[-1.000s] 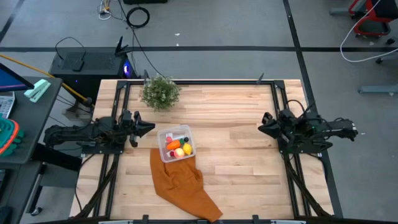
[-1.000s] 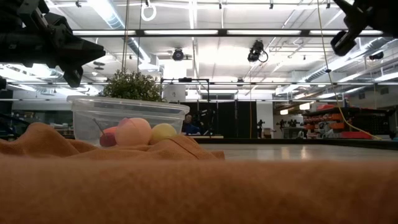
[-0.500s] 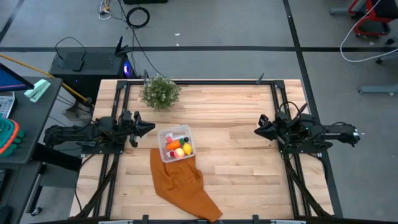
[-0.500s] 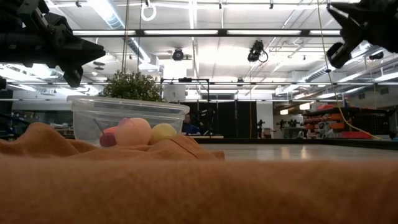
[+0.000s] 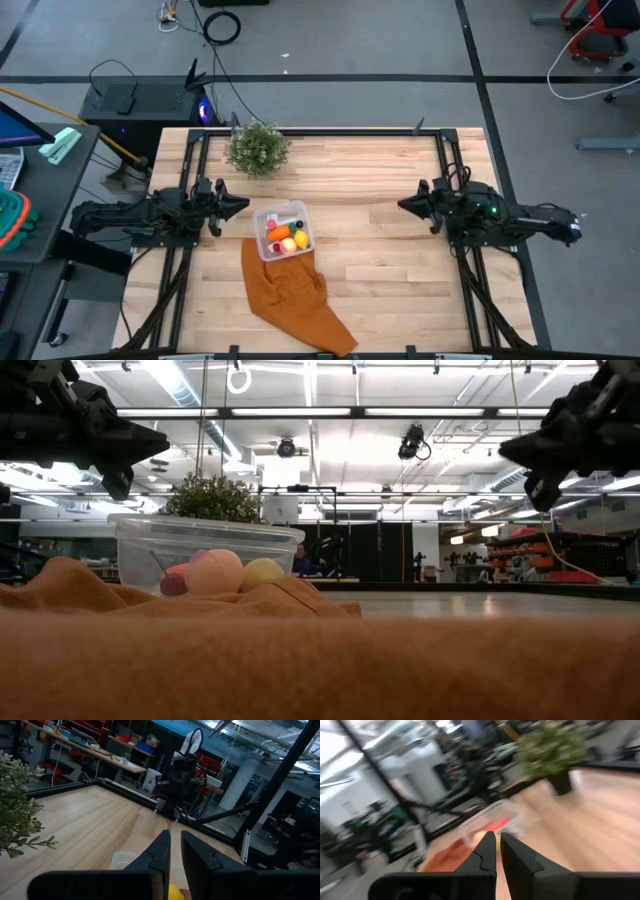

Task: Pick and placing Produce into tupperware
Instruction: Return to Home Position

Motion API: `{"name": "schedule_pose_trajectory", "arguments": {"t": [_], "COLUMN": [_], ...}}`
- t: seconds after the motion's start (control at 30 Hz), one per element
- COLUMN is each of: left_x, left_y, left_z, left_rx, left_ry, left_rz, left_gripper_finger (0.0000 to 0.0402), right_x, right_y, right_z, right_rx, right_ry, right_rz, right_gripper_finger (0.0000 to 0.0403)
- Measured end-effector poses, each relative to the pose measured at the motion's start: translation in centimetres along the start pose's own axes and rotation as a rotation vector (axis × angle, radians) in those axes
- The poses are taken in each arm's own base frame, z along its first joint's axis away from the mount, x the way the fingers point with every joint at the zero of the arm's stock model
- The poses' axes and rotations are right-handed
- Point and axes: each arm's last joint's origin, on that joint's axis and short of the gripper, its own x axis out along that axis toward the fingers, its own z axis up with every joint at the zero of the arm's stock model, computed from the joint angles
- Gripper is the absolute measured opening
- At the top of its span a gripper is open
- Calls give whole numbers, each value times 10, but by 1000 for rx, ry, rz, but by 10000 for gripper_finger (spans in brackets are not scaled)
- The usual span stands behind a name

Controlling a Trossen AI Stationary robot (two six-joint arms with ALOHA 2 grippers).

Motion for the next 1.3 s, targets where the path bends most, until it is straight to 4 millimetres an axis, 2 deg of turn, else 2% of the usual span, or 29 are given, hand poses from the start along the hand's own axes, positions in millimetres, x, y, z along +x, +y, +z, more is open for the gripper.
{"name": "schedule_pose_trajectory", "arguments": {"t": [0.2, 0.5, 0.6, 0.8, 0.97, 1.13, 1.3], "left_x": [0, 0, 0, 0, 0, 0, 0], "left_y": [0, 0, 0, 0, 0, 0, 0], "left_z": [0, 0, 0, 0, 0, 0, 0], "left_rx": [0, 0, 0, 0, 0, 0, 0], "left_ry": [0, 0, 0, 0, 0, 0, 0], "left_rz": [0, 0, 0, 0, 0, 0, 0], "left_gripper_finger": [52, 55, 51, 51, 57, 54, 48], "right_x": [0, 1, 1, 1, 1, 1, 1], "right_y": [-5, 4, 5, 6, 6, 6, 6], "right_z": [1, -4, -5, -6, -6, -6, -6], "right_rx": [-14, 21, -40, -322, -379, -518, -520], "right_ry": [-55, -7, -5, 26, 27, 31, 32], "right_rz": [-135, -52, -37, -23, -22, -16, -13], "right_gripper_finger": [0, 0, 0, 0, 0, 0, 0]}}
